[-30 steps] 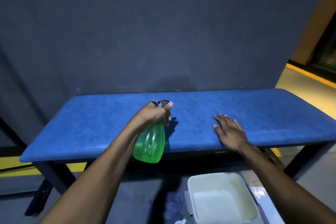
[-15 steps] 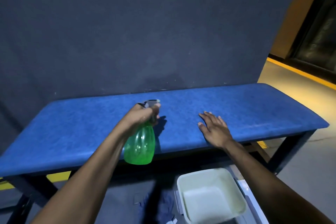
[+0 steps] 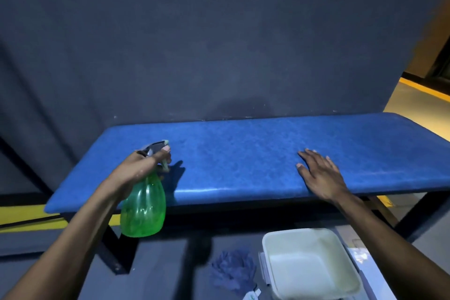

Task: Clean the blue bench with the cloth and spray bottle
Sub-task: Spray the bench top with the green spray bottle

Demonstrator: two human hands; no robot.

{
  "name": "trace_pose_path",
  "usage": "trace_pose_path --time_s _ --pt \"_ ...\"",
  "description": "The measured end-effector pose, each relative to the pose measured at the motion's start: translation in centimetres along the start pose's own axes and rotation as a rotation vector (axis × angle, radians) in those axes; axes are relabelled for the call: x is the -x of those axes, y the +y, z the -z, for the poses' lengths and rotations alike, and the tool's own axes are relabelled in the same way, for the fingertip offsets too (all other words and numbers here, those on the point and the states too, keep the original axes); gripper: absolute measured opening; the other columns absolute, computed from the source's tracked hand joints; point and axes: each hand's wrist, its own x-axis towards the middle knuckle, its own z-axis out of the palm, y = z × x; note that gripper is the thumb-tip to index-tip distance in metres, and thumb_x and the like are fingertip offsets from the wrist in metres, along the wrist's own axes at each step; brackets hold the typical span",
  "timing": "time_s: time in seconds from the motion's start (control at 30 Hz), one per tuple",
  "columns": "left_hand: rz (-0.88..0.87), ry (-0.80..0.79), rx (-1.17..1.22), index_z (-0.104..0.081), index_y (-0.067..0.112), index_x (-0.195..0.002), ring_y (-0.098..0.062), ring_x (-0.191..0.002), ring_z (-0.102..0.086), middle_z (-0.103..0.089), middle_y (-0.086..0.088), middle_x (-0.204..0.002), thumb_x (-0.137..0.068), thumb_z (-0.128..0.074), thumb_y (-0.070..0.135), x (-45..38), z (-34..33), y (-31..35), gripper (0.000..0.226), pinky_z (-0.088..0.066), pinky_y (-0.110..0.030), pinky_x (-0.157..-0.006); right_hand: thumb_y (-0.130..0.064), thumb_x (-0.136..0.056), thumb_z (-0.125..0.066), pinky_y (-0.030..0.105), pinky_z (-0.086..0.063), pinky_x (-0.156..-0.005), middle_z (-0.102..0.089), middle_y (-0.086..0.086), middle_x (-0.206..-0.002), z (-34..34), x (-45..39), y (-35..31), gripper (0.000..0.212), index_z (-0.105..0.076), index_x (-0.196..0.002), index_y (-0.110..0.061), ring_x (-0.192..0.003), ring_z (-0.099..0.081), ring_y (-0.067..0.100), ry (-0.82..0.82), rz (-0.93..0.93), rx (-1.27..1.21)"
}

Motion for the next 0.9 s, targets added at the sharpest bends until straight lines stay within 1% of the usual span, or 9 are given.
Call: trace_pose_path --time_s 0.1,0.17,0.3,0.37,0.5,0.63,0.7,0.77,0.9 --pt "-0.036 -0.003 0.014 -0.064 0.014 -0.083 -0.020 -0.065 -0.063 -0.065 -0.009 -0.076 -0.096 -0.061 0.038 0.2 -0.3 0.3 0.027 -0.050 -0.027 -0.055 -0.046 -0.102 -0.038 0.040 -0.010 -0.123 -0.034 -0.004 -0.160 0.0 -0.1 0.0 0.050 -0.039 -0.149 -0.028 -0.151 -0.024 0.013 -0.001 0.003 0.001" --pt "-0.031 -0.068 0.047 -0.060 0.014 -0.077 -0.017 -0.057 -0.058 -0.059 -0.012 -0.073 -0.097 -0.061 0.035 0.3 -2.2 1.0 0.029 -0.048 -0.023 -0.049 -0.050 -0.101 -0.032 0.040 -0.010 -0.123 -0.034 -0.005 -0.160 0.0 0.0 -0.1 0.053 -0.039 -0.149 -0.028 -0.151 -0.023 0.012 -0.008 0.003 -0.002" --pt "-0.006 -0.300 -0.095 -0.065 0.009 -0.086 -0.019 -0.062 -0.061 -0.064 -0.014 -0.078 -0.099 -0.059 0.035 -0.6 -7.2 2.1 0.030 -0.051 -0.024 -0.052 -0.048 -0.103 -0.034 0.038 -0.008 -0.123 -0.033 -0.006 -0.160 0.1 0.0 -0.2 0.050 -0.039 -0.149 -0.029 -0.151 -0.021 0.011 -0.008 0.001 -0.009" --pt "-0.018 -0.346 -0.147 -0.065 0.007 -0.086 -0.023 -0.065 -0.059 -0.063 -0.016 -0.076 -0.101 -0.056 0.033 -1.1 -9.6 2.7 0.032 -0.049 -0.026 -0.055 -0.046 -0.103 -0.036 0.038 -0.007 -0.123 -0.032 -0.007 -0.161 0.3 0.1 -0.3 0.049 -0.038 -0.149 -0.029 -0.151 -0.020 0.010 -0.017 -0.008 -0.013" --pt "-0.054 -0.301 0.000 -0.056 0.011 -0.087 -0.017 -0.058 -0.051 -0.053 -0.008 -0.068 -0.101 -0.056 0.028 -1.5 -13.7 3.8 0.022 -0.050 -0.026 -0.053 -0.048 -0.102 -0.034 0.037 -0.006 -0.124 -0.031 -0.007 -0.161 0.5 0.1 -0.5 0.051 -0.038 -0.150 -0.030 -0.152 -0.019 0.011 -0.024 -0.018 -0.022" --pt "-0.075 -0.272 0.173 -0.058 0.011 -0.091 -0.023 -0.064 -0.062 -0.061 -0.010 -0.076 -0.100 -0.056 0.036 -1.6 -13.9 4.9 0.027 -0.052 -0.026 -0.053 -0.046 -0.103 -0.034 0.036 -0.003 -0.124 -0.029 -0.007 -0.162 0.7 0.2 -0.5 0.050 -0.036 -0.151 -0.030 -0.152 -0.017 0.011 -0.045 -0.024 -0.027" --pt "-0.093 -0.251 0.174 -0.064 0.009 -0.097 -0.022 -0.071 -0.067 -0.068 -0.009 -0.081 -0.099 -0.056 0.040 -1.3 -13.1 5.2 0.032 -0.052 -0.024 -0.052 -0.051 -0.101 -0.029 0.036 -0.003 -0.124 -0.029 -0.007 -0.162 0.6 0.2 -0.4 0.054 -0.036 -0.151 -0.031 -0.152 -0.017 0.010 -0.042 -0.023 -0.029" --pt "-0.133 -0.216 0.127 -0.066 0.010 -0.094 -0.018 -0.073 -0.068 -0.070 -0.007 -0.082 -0.098 -0.057 0.044 -0.9 -12.7 4.9 0.036 -0.053 -0.022 -0.054 -0.052 -0.101 -0.029 0.036 -0.003 -0.124 -0.029 -0.007 -0.162 0.4 0.2 -0.4 0.054 -0.036 -0.150 -0.032 -0.152 -0.017 0.010 -0.039 -0.022 -0.032" --pt "-0.174 -0.093 0.158 -0.063 0.013 -0.082 -0.017 -0.065 -0.059 -0.059 -0.011 -0.073 -0.098 -0.060 0.041 -0.8 -12.3 3.5 0.032 -0.050 -0.026 -0.058 -0.055 -0.094 -0.024 0.036 -0.005 -0.124 -0.030 -0.008 -0.161 0.3 0.2 -0.3 0.061 -0.037 -0.150 -0.032 -0.152 -0.018 0.010 -0.028 -0.018 -0.029"
